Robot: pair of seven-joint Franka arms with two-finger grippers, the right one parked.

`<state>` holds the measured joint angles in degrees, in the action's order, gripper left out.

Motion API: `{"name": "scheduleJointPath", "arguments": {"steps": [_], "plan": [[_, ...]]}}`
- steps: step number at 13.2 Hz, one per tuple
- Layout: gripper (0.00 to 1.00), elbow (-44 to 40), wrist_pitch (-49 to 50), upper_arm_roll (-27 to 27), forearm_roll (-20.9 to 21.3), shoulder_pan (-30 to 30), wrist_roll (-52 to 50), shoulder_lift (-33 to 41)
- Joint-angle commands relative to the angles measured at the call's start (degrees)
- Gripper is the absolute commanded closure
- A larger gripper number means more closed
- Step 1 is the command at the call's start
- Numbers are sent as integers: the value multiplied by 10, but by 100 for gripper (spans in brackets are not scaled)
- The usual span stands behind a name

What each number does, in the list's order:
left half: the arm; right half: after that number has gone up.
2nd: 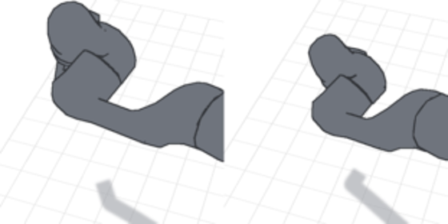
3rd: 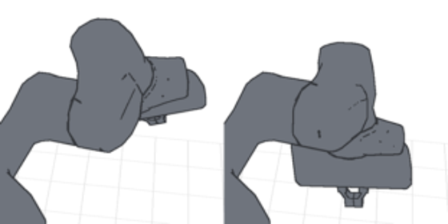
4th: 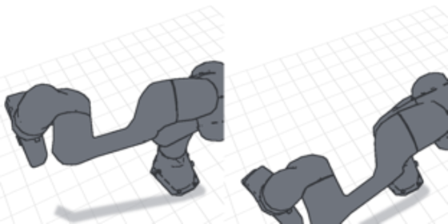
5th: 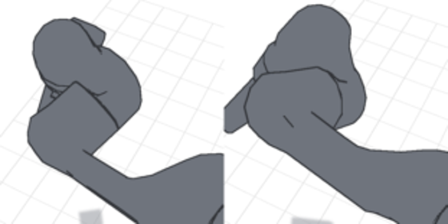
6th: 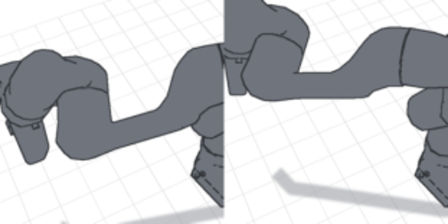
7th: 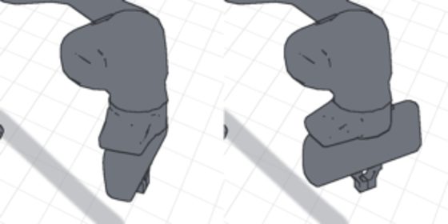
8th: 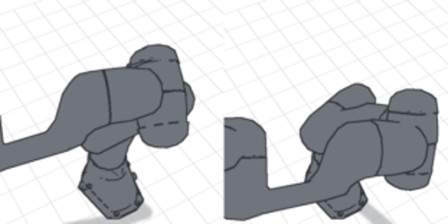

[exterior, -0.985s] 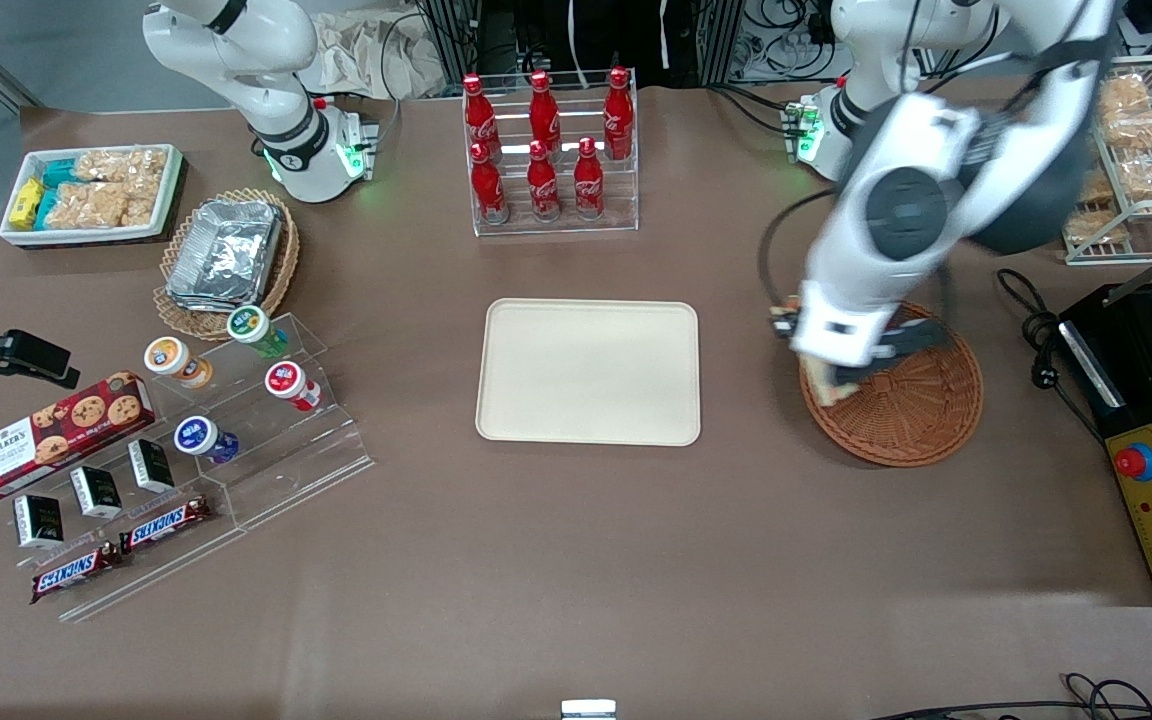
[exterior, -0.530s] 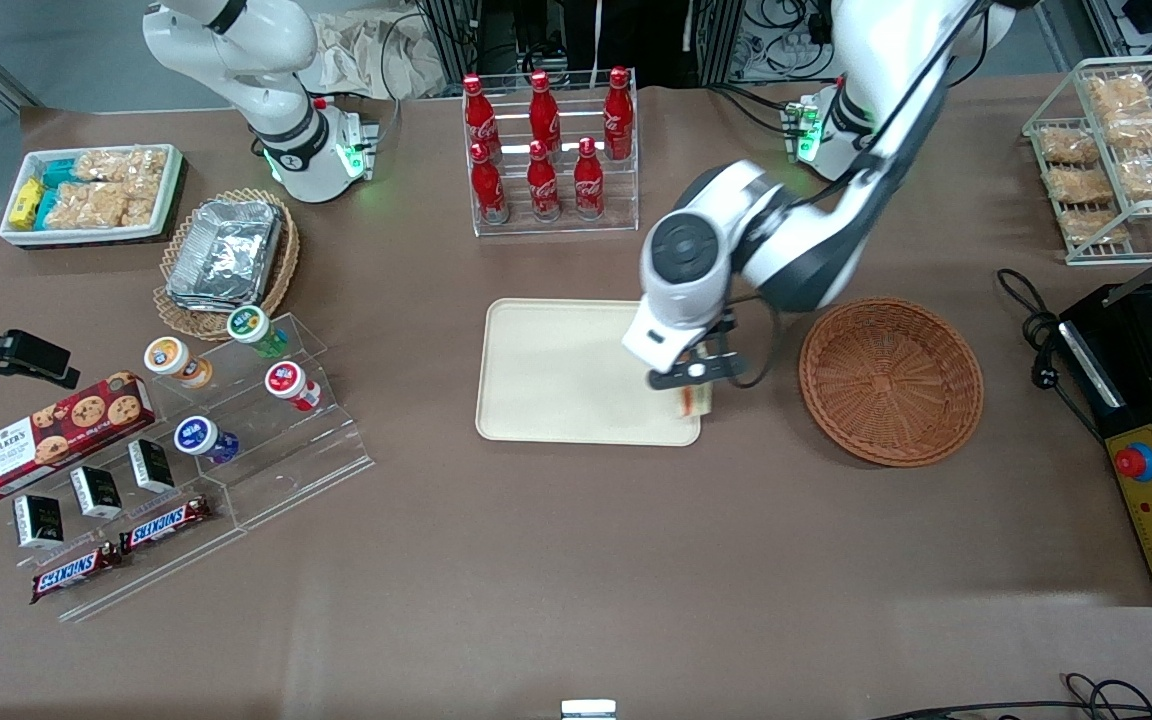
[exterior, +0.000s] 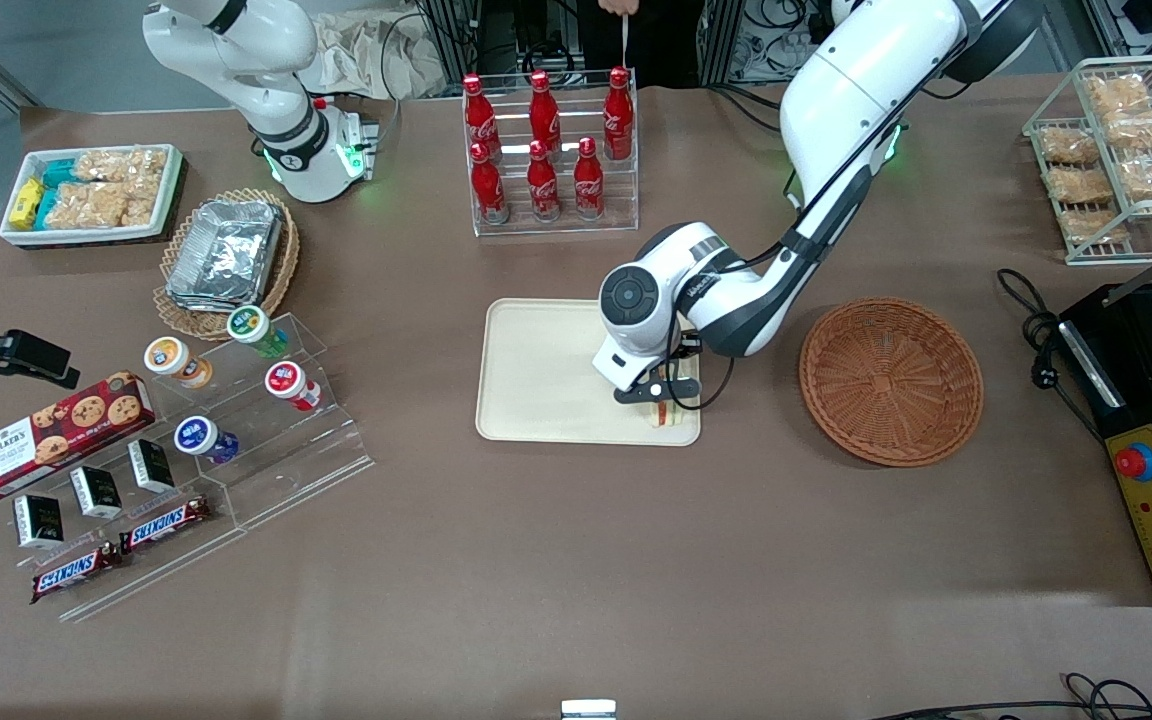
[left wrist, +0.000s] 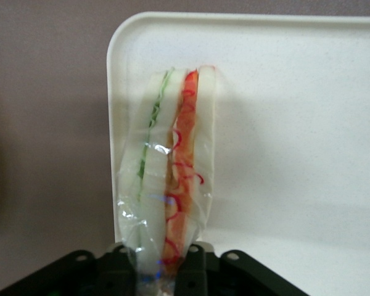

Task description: Place sandwich from basket to tray

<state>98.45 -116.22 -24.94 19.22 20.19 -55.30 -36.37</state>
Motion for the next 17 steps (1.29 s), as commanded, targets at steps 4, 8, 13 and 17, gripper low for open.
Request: {"name": "scheduleJointPath", "arguments": {"steps": [4, 8, 13, 17], "plan": [[0, -71, 120, 4, 12, -68, 25, 79], [0, -72, 147, 4, 11, -177, 178, 144], [0, -77, 163, 106, -98, -223, 390, 226], [0, -142, 216, 211, -158, -188, 502, 252]]}}
